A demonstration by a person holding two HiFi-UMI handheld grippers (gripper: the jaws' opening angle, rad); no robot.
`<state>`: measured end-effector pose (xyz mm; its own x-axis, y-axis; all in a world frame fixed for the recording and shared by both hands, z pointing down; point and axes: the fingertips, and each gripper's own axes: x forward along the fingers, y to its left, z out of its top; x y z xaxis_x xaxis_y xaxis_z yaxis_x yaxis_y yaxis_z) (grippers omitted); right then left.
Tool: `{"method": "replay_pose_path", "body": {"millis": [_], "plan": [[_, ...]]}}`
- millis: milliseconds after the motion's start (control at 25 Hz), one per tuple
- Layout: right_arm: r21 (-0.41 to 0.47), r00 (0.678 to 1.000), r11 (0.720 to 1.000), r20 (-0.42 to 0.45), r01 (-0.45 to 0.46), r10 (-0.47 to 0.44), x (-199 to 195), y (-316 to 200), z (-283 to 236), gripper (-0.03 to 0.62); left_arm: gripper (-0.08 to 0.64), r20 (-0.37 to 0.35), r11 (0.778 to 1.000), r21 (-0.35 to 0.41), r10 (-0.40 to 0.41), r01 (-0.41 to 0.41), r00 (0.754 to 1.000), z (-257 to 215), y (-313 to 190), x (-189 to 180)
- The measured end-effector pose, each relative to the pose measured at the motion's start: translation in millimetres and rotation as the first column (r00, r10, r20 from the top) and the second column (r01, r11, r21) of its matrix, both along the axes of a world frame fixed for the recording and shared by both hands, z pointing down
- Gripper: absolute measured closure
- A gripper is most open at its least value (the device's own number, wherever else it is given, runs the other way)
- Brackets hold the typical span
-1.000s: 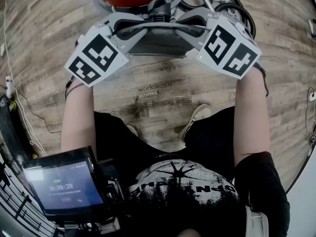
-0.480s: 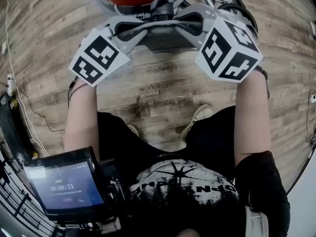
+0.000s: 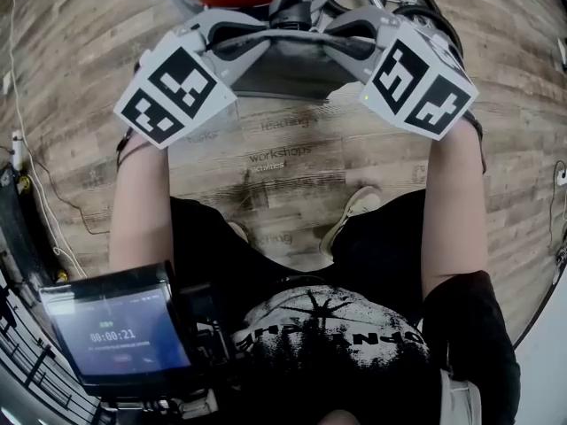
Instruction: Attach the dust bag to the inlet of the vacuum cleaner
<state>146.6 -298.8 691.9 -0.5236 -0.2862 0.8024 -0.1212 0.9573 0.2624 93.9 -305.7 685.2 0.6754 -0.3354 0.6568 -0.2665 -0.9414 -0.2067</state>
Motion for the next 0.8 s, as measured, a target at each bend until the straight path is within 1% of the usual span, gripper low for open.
{"method": "replay_pose_path", "body": {"millis": [120, 240, 360, 480, 600, 680, 720, 800], "plan": [[0.048, 1.0, 0.998, -0.004, 0.03, -0.03, -8, 0, -10, 0.546, 0.516, 0.008, 1.0, 0.002, -0.022, 0.022, 1.0, 2, -2, -8], [0.061, 1.0, 0.998, 0.004, 0.023, -0.023, -9, -1, -13, 0.549, 0.511, 0.006, 0.999, -0.014, -0.045, 0.045, 0.999, 9, -3, -7], [0.045, 1.0, 0.999, 0.012, -0.006, 0.005, -5, -4, -8, 0.548, 0.507, -0.01, 0.998, -0.038, -0.058, 0.057, 0.998, 13, -2, -4], [0.0, 0.998, 0.999, 0.048, -0.04, 0.04, -3, -4, -6, 0.548, 0.506, -0.021, 0.997, -0.052, -0.067, 0.066, 0.998, 14, -2, -3], [-0.064, 0.994, 0.995, 0.076, -0.072, 0.077, 1, -2, 0, 0.546, 0.505, 0.014, 0.999, -0.011, -0.036, 0.036, 0.999, 11, -3, 0], [-0.092, 0.992, 0.992, 0.082, -0.084, 0.091, 2, -4, 4, 0.546, 0.506, 0.016, 1.0, 0.008, -0.03, 0.03, 0.999, 7, -5, 2], [-0.087, 0.993, 0.993, 0.075, -0.079, 0.086, 3, -4, 4, 0.546, 0.506, 0.009, 0.999, 0.01, -0.032, 0.032, 0.999, 7, -5, 2], [-0.036, 0.998, 0.998, 0.037, -0.047, 0.049, 1, -5, 2, 0.546, 0.506, -0.017, 0.999, -0.008, -0.046, 0.046, 0.999, 10, -4, 1]]}}
